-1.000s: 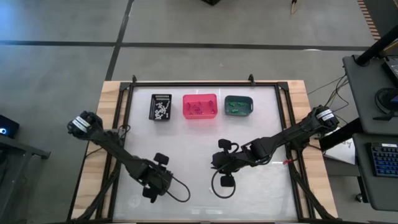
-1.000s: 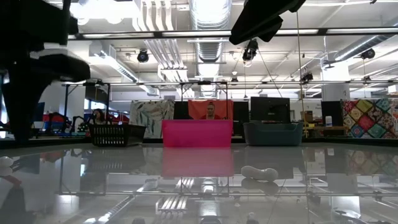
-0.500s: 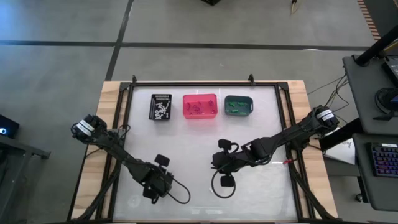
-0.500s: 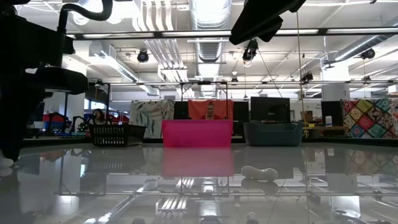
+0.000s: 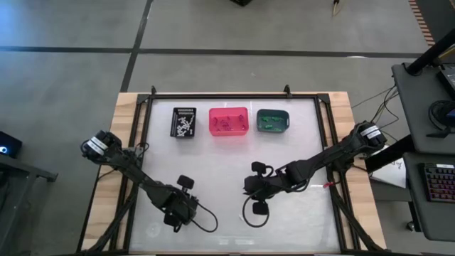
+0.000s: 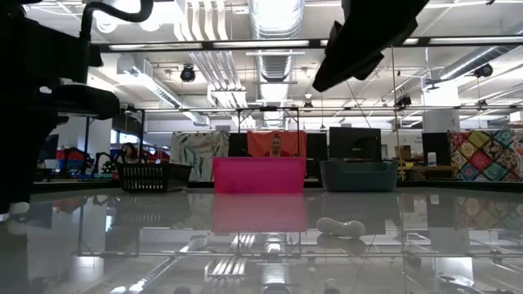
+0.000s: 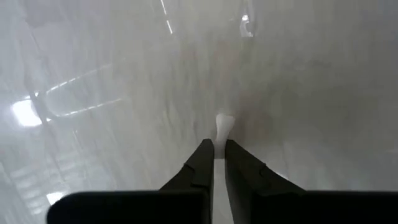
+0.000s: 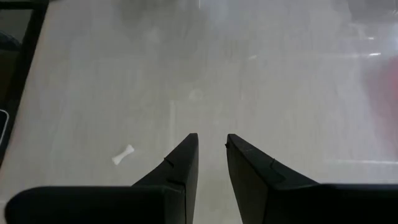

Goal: Sort Halloween decoration
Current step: Put the white bone toy into the black bin

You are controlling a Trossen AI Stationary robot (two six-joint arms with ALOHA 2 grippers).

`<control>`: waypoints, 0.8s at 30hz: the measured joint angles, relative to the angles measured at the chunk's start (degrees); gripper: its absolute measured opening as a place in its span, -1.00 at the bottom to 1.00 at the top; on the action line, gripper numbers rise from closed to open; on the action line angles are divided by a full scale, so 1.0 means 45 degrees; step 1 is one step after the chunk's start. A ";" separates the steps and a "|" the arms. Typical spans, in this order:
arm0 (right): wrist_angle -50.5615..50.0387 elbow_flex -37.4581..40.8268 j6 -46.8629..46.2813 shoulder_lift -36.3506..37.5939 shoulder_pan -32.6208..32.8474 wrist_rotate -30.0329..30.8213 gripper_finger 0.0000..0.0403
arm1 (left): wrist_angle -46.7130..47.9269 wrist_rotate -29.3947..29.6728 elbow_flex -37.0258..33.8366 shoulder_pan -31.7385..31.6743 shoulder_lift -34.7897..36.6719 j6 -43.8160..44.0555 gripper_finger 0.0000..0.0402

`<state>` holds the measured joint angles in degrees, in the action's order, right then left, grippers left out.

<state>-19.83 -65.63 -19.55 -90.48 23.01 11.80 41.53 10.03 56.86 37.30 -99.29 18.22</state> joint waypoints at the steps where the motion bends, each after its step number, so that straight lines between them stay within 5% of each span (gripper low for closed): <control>1: 0.0087 0.0126 -0.0118 0.0000 -0.0002 0.0002 -0.62 | 0.0004 0.0004 0.0000 0.0000 0.0069 -0.0033 -0.99; 6: 0.0199 0.0670 -0.0773 0.0000 0.0022 -0.0032 -0.62 | 0.0079 0.0124 0.0000 -0.0009 0.0806 -0.0078 -1.00; 14: 0.0136 0.1001 -0.1556 0.0000 0.0187 -0.0056 -0.62 | 0.1833 0.2560 0.0000 -0.0489 0.3186 0.0073 -1.00; 24: 0.0199 0.0967 -0.1701 0.0000 0.0416 -0.0056 -0.62 | 0.3443 0.4621 0.0000 -0.4001 0.5758 -0.1369 -1.00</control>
<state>-18.94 -61.28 -27.20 -90.48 24.88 11.55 57.02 30.82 56.86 19.29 -73.38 12.06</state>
